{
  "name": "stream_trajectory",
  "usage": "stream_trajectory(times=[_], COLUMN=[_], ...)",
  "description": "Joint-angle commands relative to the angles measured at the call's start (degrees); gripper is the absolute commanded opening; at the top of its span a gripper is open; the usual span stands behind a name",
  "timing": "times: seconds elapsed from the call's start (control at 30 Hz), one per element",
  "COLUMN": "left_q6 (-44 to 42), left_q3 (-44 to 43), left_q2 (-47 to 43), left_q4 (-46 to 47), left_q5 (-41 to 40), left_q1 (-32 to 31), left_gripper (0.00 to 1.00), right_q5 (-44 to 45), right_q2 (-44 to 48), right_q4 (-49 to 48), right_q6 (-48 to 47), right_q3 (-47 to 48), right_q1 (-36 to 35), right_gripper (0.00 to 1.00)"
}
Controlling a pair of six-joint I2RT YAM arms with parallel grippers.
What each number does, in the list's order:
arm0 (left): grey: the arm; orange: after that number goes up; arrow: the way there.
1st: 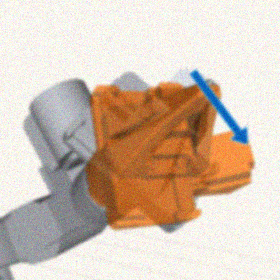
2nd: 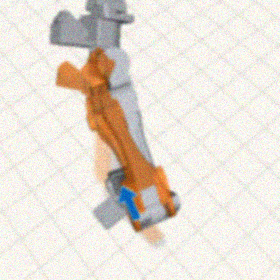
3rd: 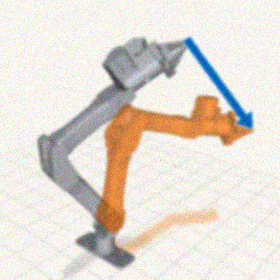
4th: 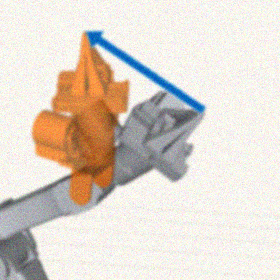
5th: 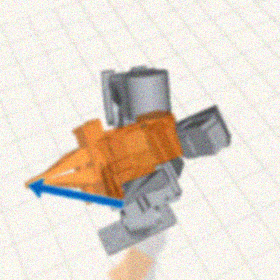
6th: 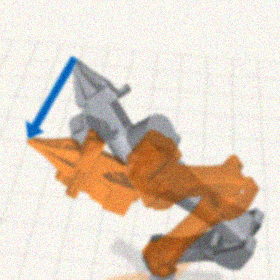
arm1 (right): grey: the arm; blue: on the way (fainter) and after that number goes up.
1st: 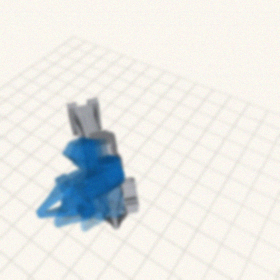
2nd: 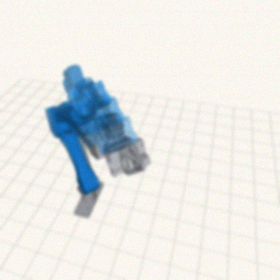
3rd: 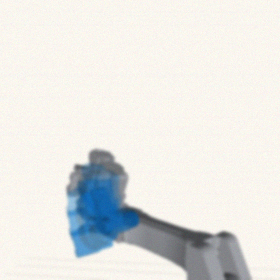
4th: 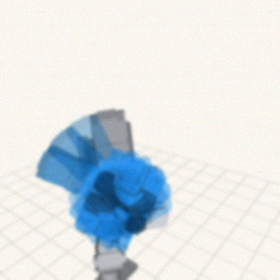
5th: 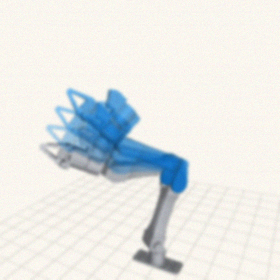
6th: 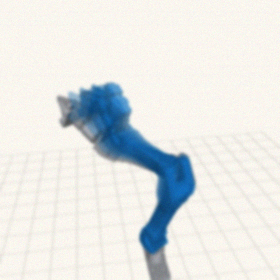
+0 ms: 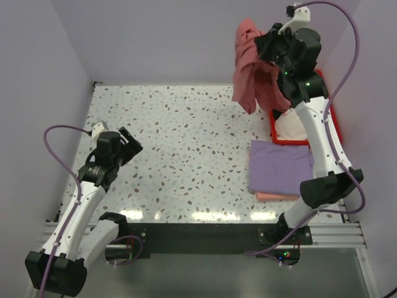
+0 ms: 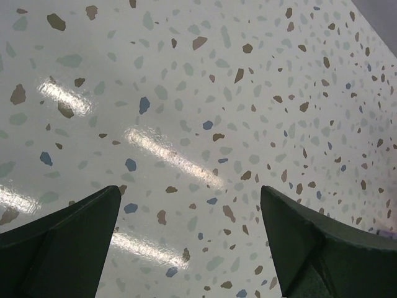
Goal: Fold and stack the t-shirts
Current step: Move the tshirt to the center of the board
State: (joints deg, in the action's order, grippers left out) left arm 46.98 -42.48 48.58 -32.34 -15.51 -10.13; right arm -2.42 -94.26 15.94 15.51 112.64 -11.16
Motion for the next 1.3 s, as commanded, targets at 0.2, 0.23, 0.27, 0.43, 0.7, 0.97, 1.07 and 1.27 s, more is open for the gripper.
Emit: stream_trajectory(times=[0.2,0.23,0.27,0.43,0.7,0.97,1.07,1.27], left_q6=[-0.75,-0.84,-0.93,-1.28,-2.6,-1.28,-0.4,1.18], left_q3=[-3.13,-3.22,-3.31,-5.07,-5.07,-3.76,-1.91,2.13], left_q2=[-5.85,-6.38,-7.0,-10.87,-16.05,-17.2,-16.59,-12.11], left_q4=[-1.94,-2.2,-2.9,-7.03,-10.99,-13.89,-13.19,-10.56], left_q5=[3.81,4.51,4.61,3.3,3.91,2.41,3.2,3.82], left_q1=[0.37,0.37,0.37,0.37,0.37,0.37,0.37,0.37], left_gripper=[1.0,1.0,1.0,1.0,1.0,1.0,1.0,1.0], right_q5=[-2.42,-1.64,-1.63,1.44,8.81,9.63,7.96,5.31], right_q2=[3.12,2.94,2.68,1.01,-2.59,-16.97,-25.86,-41.18], right_q4=[-3.03,-2.94,-2.94,-3.29,-1.63,3.39,6.72,7.7], right_q6=[2.16,2.94,3.38,4.0,5.41,5.33,3.04,-0.04], right_q3=[7.16,7.24,7.16,6.63,5.75,8.64,15.64,23.33], right_q1=[-12.21,-14.57,-15.72,-25.03,-33.57,-35.34,-35.34,-35.25], right_gripper=[0.0,0.0,0.0,0.0,0.0,0.0,0.03,0.42])
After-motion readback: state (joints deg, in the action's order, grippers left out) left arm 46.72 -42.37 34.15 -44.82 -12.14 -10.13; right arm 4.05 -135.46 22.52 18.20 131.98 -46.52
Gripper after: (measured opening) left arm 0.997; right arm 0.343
